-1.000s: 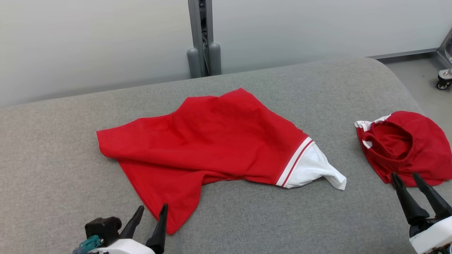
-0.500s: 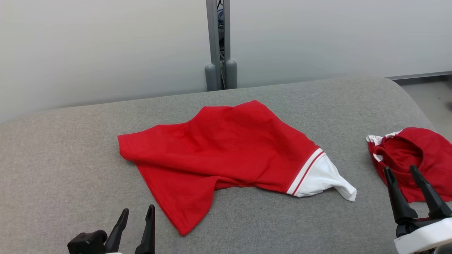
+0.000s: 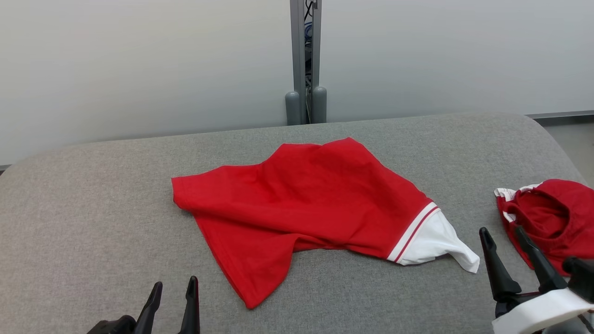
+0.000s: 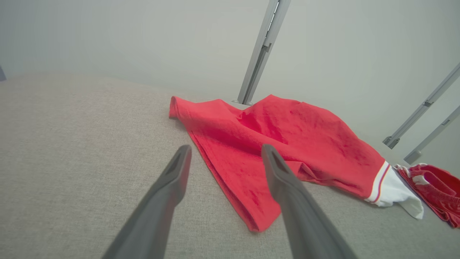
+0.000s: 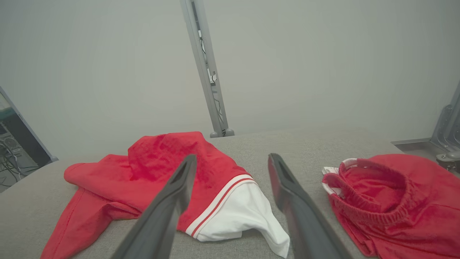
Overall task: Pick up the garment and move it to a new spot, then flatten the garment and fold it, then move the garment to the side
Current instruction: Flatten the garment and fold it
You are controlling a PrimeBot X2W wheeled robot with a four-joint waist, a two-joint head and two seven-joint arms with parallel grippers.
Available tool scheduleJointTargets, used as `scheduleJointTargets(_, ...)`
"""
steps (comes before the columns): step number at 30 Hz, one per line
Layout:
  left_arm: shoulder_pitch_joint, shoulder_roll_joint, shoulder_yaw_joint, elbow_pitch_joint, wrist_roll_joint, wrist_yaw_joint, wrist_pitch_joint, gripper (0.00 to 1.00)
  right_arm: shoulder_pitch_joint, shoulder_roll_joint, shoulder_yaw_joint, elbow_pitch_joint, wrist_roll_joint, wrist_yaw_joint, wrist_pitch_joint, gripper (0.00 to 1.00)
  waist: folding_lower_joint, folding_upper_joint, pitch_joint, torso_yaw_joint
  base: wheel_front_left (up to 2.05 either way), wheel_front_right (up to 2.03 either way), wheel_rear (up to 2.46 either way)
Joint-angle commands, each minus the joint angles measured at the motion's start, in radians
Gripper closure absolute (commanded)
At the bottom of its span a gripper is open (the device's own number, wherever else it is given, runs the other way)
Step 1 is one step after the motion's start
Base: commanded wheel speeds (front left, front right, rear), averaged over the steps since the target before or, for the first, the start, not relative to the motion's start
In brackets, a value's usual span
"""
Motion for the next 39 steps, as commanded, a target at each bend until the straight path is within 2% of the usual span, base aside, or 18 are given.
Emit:
scheduleJointTargets(1, 0.006, 0.001, 0.01, -0.002, 0.012, -0.003, -0.006, 0.0, -0.013, 0.005, 0.003, 0.001, -0.007, 0.0, 0.005, 0.0, 0.0, 0.0, 0.0, 0.0, 0.0, 0.0, 0.0)
scheduleJointTargets(11, 0.02, -0.016, 0.051, -0.001, 0.055, -0.013, -0.006, 0.0, -0.054, 0.024, 0.033, 0.019, -0.028, 0.0, 0.016, 0.0, 0.0, 0.0, -0.001, -0.001, 0.0, 0.0, 0.0)
scheduleJointTargets(21, 0.008, -0.004, 0.054, 0.023, 0.096, -0.012, -0.006, 0.0, -0.074, 0.038, 0.051, 0.049, -0.04, 0.0, 0.003, 0.0, 0.0, 0.0, -0.003, 0.01, 0.0, 0.0, 0.0)
scheduleJointTargets(39, -0.007, 0.012, 0.085, 0.033, 0.103, -0.019, -0.006, 0.0, -0.078, 0.049, 0.06, 0.067, -0.038, 0.0, -0.01, 0.0, 0.0, 0.0, -0.002, 0.017, 0.0, 0.0, 0.0)
